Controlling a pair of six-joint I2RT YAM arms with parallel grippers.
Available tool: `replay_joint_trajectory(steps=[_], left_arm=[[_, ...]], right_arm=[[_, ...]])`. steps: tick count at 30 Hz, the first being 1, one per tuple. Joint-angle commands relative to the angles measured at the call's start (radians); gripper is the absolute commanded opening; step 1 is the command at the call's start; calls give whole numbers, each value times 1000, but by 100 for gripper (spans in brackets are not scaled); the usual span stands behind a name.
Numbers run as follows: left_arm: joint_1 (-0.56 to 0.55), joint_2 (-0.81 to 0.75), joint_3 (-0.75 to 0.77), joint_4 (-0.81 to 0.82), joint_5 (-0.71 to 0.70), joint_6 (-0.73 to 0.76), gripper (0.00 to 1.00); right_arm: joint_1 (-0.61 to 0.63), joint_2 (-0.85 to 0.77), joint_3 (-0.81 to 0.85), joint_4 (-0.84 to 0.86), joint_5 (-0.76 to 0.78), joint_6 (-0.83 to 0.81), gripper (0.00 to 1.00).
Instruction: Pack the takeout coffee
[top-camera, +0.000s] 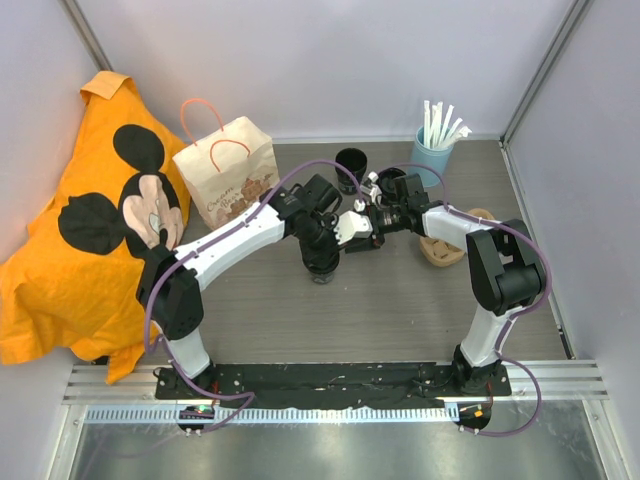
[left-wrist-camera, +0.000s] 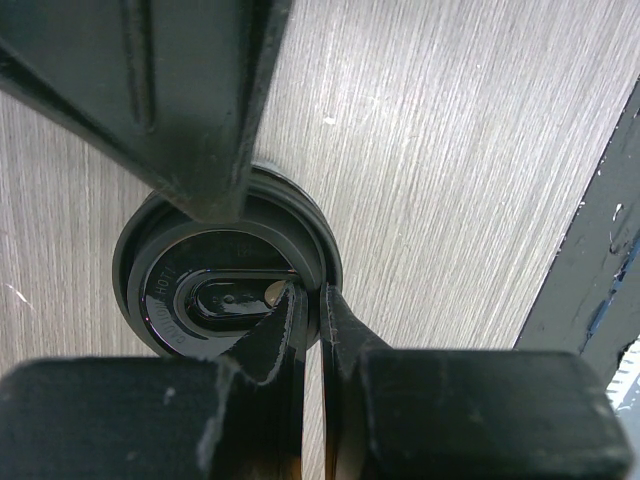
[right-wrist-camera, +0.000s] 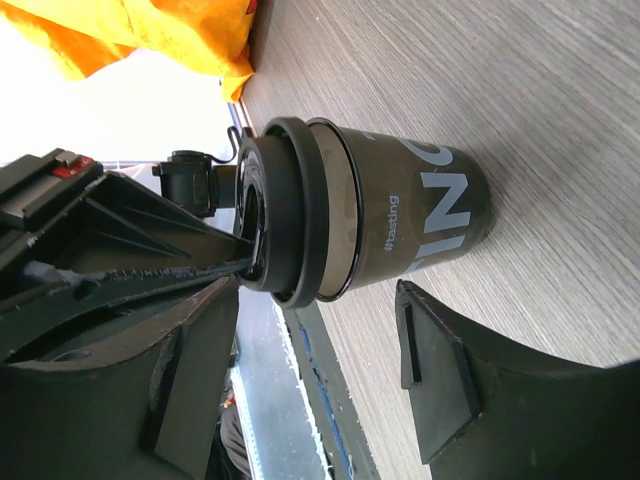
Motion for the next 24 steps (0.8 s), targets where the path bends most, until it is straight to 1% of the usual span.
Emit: replay_joint_trajectory(steps=[1,16,24], left_arm=[[-15,-12,-6,12,13,-11,0],[-19,-5,-20,25,-47,-8,0],[-19,4,-17,29,-27,-11,0]], right_arm=[[2,1,12,50,-23,22,69],[21,5,7,60,-21,21,69],[27,1,4,60,-20,18,68]])
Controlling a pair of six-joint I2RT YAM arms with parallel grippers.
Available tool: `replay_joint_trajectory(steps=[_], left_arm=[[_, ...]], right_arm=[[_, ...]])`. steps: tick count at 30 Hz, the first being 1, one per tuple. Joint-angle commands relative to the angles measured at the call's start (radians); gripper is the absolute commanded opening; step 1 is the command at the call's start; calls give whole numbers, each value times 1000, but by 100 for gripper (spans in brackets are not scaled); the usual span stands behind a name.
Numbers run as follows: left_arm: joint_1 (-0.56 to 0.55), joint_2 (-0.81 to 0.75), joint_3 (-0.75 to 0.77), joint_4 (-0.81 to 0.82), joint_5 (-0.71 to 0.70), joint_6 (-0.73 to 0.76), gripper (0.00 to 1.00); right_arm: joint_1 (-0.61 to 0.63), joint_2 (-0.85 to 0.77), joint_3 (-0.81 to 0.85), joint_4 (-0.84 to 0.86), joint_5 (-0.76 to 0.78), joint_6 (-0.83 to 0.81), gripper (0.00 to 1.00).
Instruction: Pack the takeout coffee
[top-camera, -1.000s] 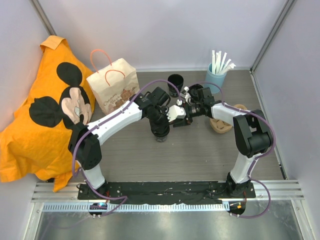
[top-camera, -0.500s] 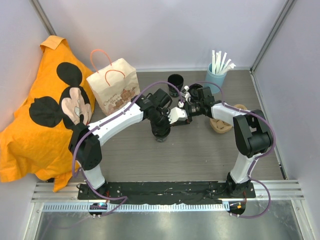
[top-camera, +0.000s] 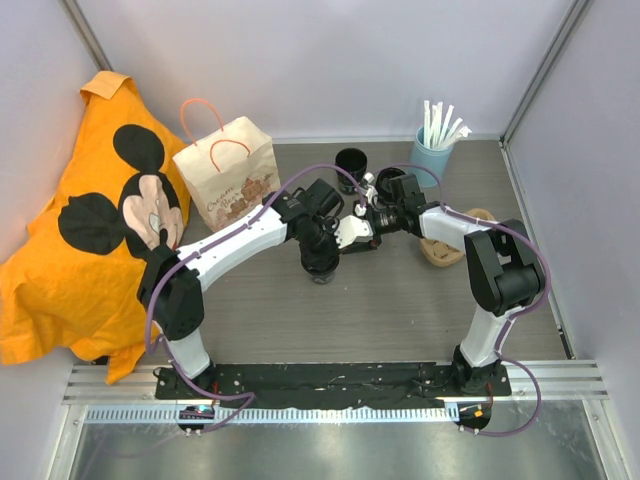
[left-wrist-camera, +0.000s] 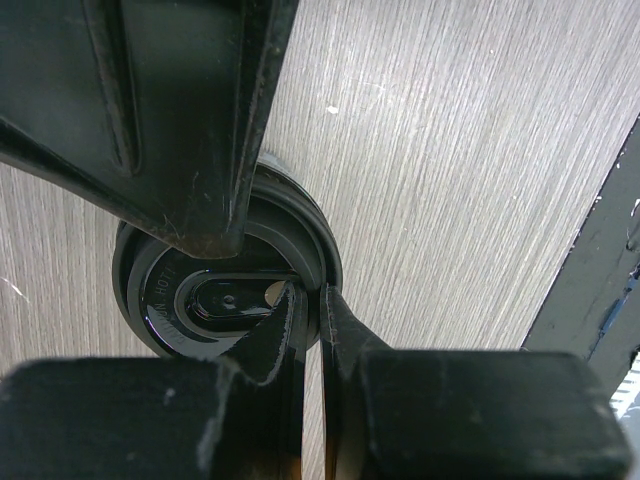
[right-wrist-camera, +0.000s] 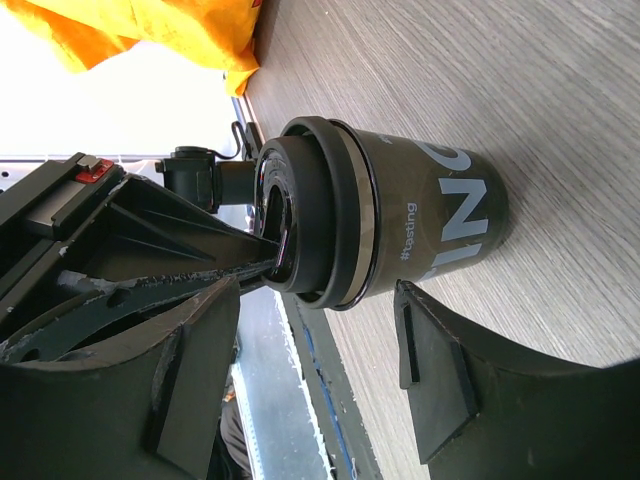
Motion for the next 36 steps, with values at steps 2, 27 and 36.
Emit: replay_joint_trajectory(steps=[2,27,36], left_arm=[[-3,5,13,24,16,-13,0],[2,28,22,34,11,-9,0],[3,37,25,30,16,-6,0]], right_arm=[[5,-1,3,36,-18,-3,68],[31,32,-14,35,-33,-19,57],[43,48,-5,64,-50,13,56]])
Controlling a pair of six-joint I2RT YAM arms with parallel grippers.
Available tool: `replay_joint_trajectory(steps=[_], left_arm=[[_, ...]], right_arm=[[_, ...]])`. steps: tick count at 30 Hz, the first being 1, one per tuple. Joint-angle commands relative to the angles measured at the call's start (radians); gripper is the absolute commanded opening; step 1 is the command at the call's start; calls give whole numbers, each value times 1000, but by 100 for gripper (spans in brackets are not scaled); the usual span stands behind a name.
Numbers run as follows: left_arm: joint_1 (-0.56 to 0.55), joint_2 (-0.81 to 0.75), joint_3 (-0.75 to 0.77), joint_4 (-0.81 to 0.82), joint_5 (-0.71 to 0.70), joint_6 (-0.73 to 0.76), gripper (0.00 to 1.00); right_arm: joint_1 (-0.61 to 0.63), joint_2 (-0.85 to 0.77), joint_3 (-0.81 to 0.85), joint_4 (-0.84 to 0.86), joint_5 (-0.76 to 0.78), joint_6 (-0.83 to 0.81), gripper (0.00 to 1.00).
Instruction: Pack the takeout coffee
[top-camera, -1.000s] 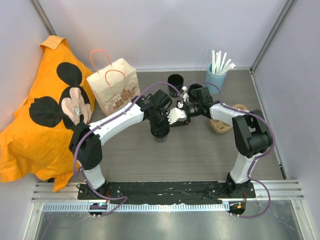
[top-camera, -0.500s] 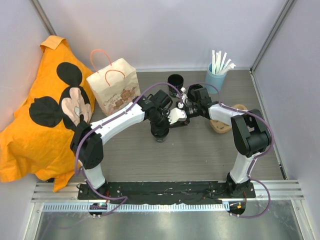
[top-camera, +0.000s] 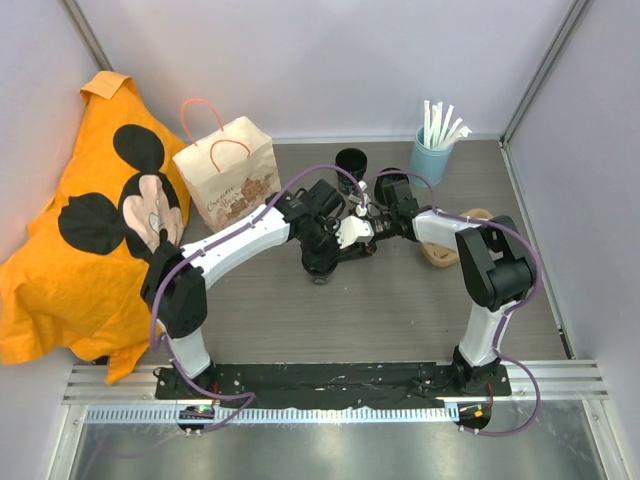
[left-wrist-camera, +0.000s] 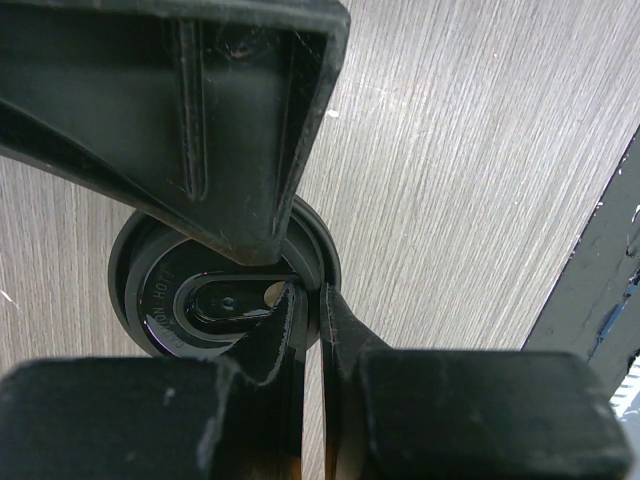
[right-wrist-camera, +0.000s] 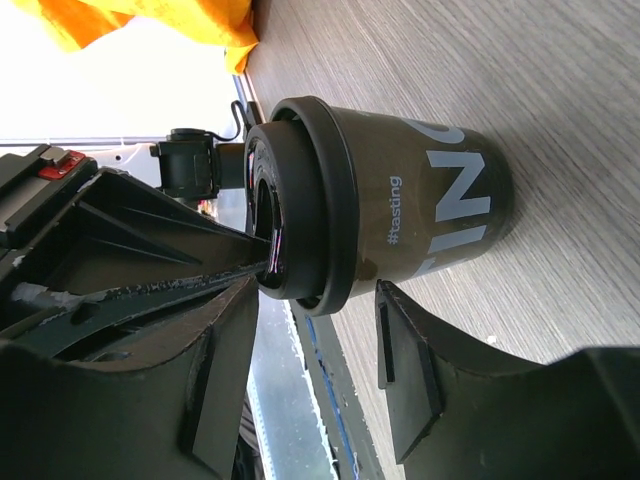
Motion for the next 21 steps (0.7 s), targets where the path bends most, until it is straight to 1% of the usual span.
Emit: replay_joint_trajectory(steps=[1,6,9,10,12,18,21], left_arm=[[3,16,24,22,16,5,0],[3,21,25,19,21,5,0],[3,24,28,14,29,5,0],[3,24,28,14,30,5,0],[3,25,28,14,32,5,0],[2,30,30,10,38,7,0],[2,28,28,11,38,7,0]], right_arm=[[10,8,13,48,-30,17,56],[12,11,19,59,-24,33,55],[12,16,28,57,-15,37,51],[10,16,30,56,-10,41,46],[10,16,32,56,-4,41,42],[12,22,53,42,0,50,43],[13,23,73,34,14,64,48]])
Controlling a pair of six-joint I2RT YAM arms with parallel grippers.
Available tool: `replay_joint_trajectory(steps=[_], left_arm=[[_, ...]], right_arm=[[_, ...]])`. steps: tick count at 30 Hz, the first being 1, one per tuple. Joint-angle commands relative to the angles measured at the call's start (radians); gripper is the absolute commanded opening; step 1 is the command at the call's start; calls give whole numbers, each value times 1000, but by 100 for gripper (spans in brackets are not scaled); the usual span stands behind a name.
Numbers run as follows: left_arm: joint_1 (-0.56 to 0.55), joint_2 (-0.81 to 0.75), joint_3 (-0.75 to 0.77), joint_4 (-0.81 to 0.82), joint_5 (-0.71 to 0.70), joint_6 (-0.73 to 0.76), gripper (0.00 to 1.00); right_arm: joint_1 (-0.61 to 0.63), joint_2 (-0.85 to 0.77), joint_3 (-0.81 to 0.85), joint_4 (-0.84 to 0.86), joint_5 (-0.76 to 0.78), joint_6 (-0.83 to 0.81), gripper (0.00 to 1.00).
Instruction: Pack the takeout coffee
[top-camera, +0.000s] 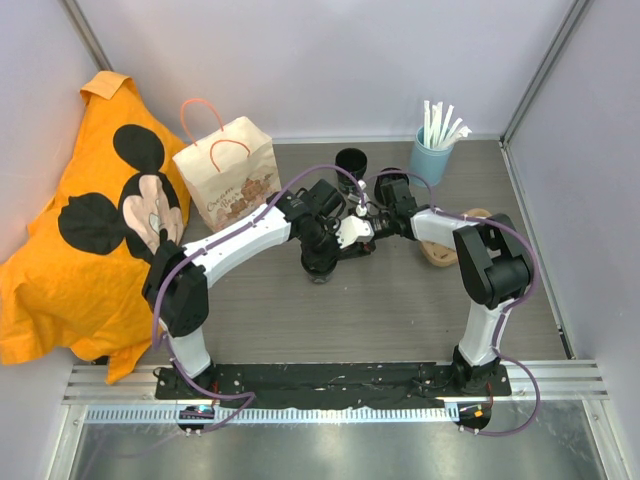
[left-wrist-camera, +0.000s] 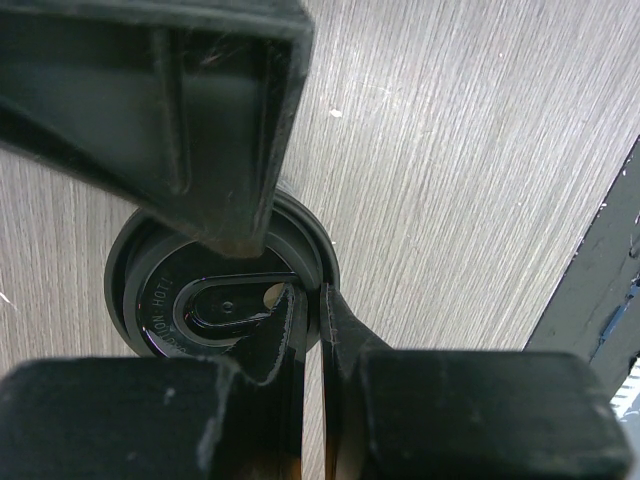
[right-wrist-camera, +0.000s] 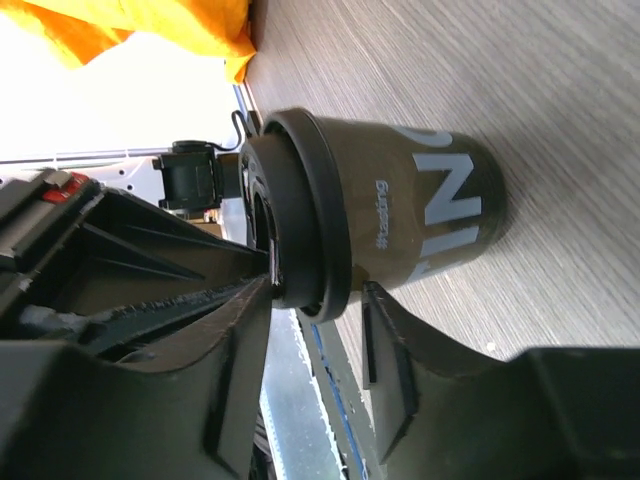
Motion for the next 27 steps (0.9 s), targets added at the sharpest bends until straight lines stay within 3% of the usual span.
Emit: replay_joint_trajectory(steps=[1,11,27], left_arm=[[0,16,24,13,38,7,0],[0,19,27,8,40,7,0],[3,20,22,14,14,10,0]], right_arm=[[7,1,69,16,10,24,48],[10,-6,83,10,68,29,44],[39,-28,70,-64,89,-48,49]])
